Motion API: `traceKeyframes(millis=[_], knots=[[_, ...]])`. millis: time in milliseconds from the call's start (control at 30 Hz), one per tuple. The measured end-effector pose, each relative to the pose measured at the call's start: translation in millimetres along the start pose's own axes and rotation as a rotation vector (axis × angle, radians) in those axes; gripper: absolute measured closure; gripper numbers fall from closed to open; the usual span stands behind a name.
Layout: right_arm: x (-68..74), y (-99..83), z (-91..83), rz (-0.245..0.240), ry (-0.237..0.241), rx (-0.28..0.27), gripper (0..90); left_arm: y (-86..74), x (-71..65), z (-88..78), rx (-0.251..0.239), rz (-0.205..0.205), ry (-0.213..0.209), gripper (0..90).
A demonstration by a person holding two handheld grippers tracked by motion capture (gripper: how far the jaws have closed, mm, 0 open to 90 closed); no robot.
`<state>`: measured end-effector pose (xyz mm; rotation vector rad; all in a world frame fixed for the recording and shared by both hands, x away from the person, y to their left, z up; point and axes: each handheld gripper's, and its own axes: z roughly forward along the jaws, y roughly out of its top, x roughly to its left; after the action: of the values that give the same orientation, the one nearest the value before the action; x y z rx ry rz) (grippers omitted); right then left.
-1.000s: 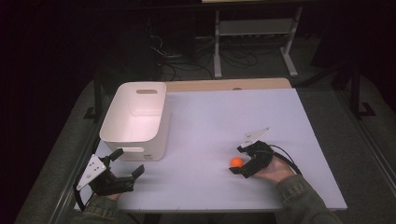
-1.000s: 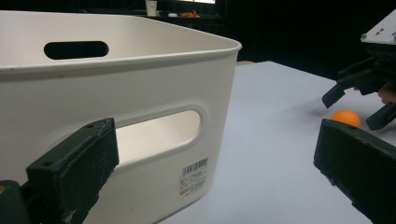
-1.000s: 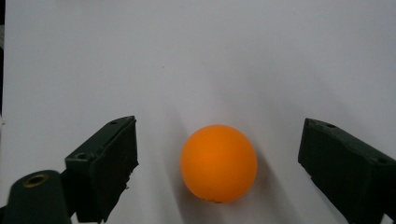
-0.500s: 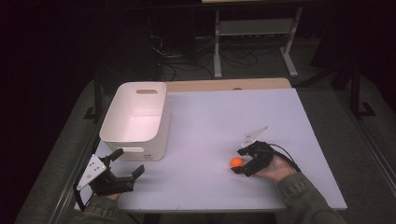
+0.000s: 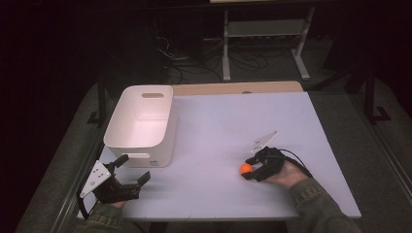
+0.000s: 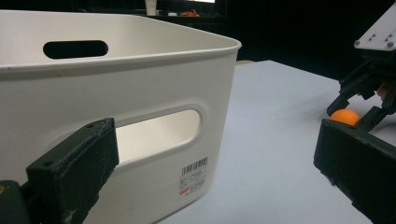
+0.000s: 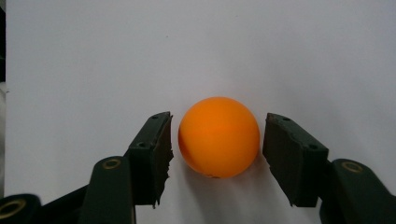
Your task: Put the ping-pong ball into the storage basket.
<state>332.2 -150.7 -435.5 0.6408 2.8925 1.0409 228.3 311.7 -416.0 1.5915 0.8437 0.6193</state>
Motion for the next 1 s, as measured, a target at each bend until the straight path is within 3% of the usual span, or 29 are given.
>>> traceKeyframes(millis=[233, 533, 800, 1000], knots=[[-0.2, 2.8, 1.1, -0.016, -0.001, 0.026, 49.0, 0.0, 0.0, 0.0, 0.000, 0.000, 0.000, 0.0], [1.6, 10.9, -0.6, -0.033, 0.004, 0.037, 50.2, 0.0, 0.1, 0.0, 0.000, -0.001, 0.000, 0.0], [-0.2, 20.2, -15.3, -0.030, 0.024, 0.030, 50.3, 0.0, 0.0, 0.0, 0.000, -0.001, 0.000, 0.0], [1.4, 32.0, -24.1, -0.055, 0.025, 0.043, 50.3, 0.0, 0.0, -0.1, -0.002, -0.002, 0.000, 0.0]])
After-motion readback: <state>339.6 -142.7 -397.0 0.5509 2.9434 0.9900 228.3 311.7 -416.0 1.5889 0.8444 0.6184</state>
